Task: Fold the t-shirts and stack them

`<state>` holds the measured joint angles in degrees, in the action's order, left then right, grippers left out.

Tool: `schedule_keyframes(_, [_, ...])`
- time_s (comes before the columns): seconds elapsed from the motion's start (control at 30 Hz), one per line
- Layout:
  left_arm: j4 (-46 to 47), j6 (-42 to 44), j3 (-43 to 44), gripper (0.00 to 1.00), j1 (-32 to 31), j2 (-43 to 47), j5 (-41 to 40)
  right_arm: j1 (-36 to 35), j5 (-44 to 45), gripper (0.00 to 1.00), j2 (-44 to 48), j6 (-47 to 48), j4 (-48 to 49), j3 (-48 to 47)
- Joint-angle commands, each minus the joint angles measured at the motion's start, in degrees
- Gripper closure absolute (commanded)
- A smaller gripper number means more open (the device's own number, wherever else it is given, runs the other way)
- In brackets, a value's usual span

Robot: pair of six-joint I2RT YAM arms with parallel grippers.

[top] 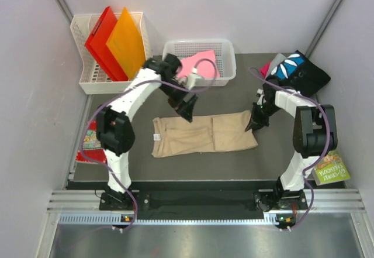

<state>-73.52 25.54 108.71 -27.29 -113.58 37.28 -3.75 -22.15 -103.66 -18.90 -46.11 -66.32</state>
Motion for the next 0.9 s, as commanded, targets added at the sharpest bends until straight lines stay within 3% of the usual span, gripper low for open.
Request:
schedule_keyframes(0.0, [-9.43,6.35,-1.82,0.01,13.64,7.92,4.47,1.46,13.52,1.0,5.39,1.94,-10.04,-7.67])
schedule_keyframes(0.27, [-12.79,17.17,-15.09,0.01,31.22,17.33,5.26,2.34,21.0,1.0,6.62,1.58,-17.34,-13.73])
schedule_keyframes(0.43, [-12.79,20.24,-21.6,0.01,35.19,21.47,5.35,0.07,20.05,1.0,6.98,0.88,-20.86,-19.53])
schedule_keyframes(0.67, [-12.79,21.57,-22.13,0.01,37.92,21.12,5.53,-16.0,18.81,1.0,2.59,-5.18,-23.24,-29.72])
schedule_keyframes(0.87, [-12.79,22.45,-22.48,0.01,39.06,21.38,4.47,-24.97,18.55,1.0,-1.63,-8.26,-22.98,-32.55])
